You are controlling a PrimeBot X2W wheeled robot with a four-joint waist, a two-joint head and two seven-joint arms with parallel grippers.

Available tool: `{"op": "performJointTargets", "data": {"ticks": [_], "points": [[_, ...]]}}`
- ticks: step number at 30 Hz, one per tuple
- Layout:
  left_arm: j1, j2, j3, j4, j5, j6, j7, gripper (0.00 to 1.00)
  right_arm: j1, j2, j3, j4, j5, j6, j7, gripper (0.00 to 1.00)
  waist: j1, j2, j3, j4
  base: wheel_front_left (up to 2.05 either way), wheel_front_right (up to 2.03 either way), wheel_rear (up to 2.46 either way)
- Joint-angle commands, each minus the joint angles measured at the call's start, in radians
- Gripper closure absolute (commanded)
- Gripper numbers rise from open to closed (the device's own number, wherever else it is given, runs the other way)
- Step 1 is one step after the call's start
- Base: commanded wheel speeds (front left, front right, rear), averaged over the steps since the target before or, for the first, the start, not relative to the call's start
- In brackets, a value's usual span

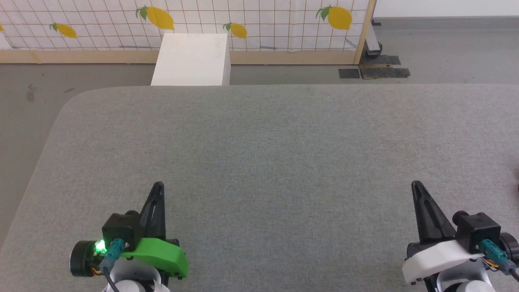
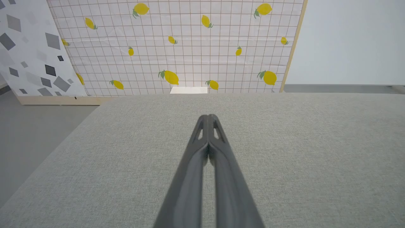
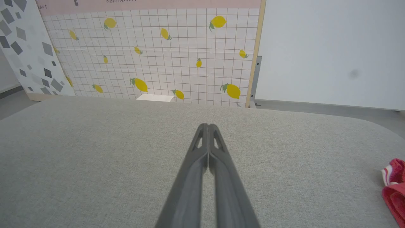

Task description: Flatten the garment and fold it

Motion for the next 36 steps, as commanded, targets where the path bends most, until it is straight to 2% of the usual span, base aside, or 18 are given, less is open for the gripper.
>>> {"op": "performJointTargets", "data": {"ticks": [1,36], "points": [[0.007,-0.002,0.003,-0.005,0.017,0.007,0.006,1.0,-0.014,0.002,0.004,-0.008,-0.009,-0.001,0.007,1.0,0.0,0.0012,-0.001,0.0,0.0,0.0,0.0],[0.011,-0.004,0.015,-0.033,0.047,0.024,0.076,1.0,-0.024,0.003,0.026,-0.031,-0.026,-0.002,0.077,1.0,0.0,0.002,-0.023,-0.004,0.0,0.0,0.0]]}}
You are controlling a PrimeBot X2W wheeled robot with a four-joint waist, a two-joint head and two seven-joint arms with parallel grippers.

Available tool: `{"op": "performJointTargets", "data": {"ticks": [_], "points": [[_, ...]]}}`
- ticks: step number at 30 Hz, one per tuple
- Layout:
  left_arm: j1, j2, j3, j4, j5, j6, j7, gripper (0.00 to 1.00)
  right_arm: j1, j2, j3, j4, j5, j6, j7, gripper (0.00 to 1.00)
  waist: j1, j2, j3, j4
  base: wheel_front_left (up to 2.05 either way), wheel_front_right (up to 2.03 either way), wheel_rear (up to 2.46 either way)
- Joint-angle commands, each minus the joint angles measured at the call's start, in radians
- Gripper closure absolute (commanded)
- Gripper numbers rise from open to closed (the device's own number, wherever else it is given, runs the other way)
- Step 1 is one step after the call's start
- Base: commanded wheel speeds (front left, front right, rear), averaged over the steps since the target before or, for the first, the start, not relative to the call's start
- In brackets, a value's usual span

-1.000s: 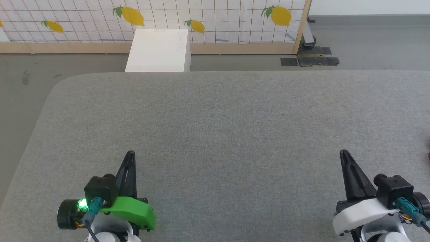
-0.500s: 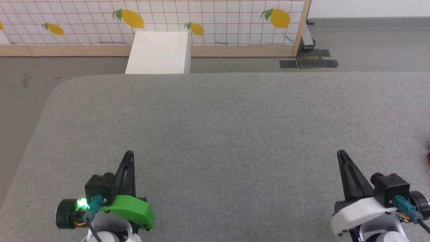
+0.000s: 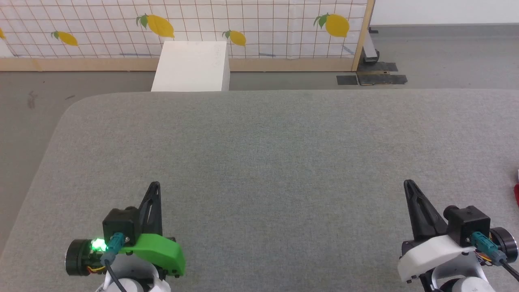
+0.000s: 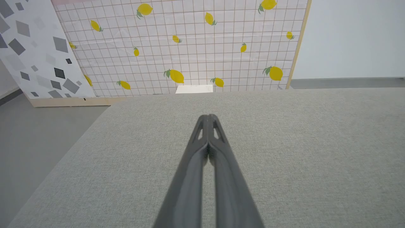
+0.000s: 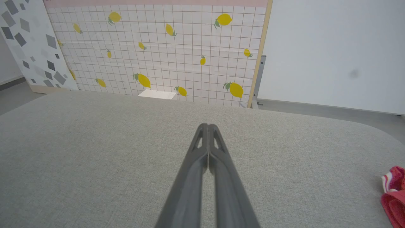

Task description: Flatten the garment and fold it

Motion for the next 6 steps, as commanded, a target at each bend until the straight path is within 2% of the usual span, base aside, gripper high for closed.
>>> {"op": "performJointTargets", "data": {"ticks": [1,6], "points": [[0.011,-0.004,0.003,-0.006,0.007,0.008,0.006,1.0,-0.015,0.003,0.004,-0.008,-0.008,-0.002,0.005,1.0,0.0,0.0021,-0.001,0.0,0.0,0.0,0.0],[0.011,-0.004,0.005,-0.01,0.011,0.01,0.016,1.0,-0.016,0.003,0.007,-0.011,-0.011,-0.002,0.015,1.0,0.0,0.0022,-0.004,-0.001,0.0,0.0,0.0]]}}
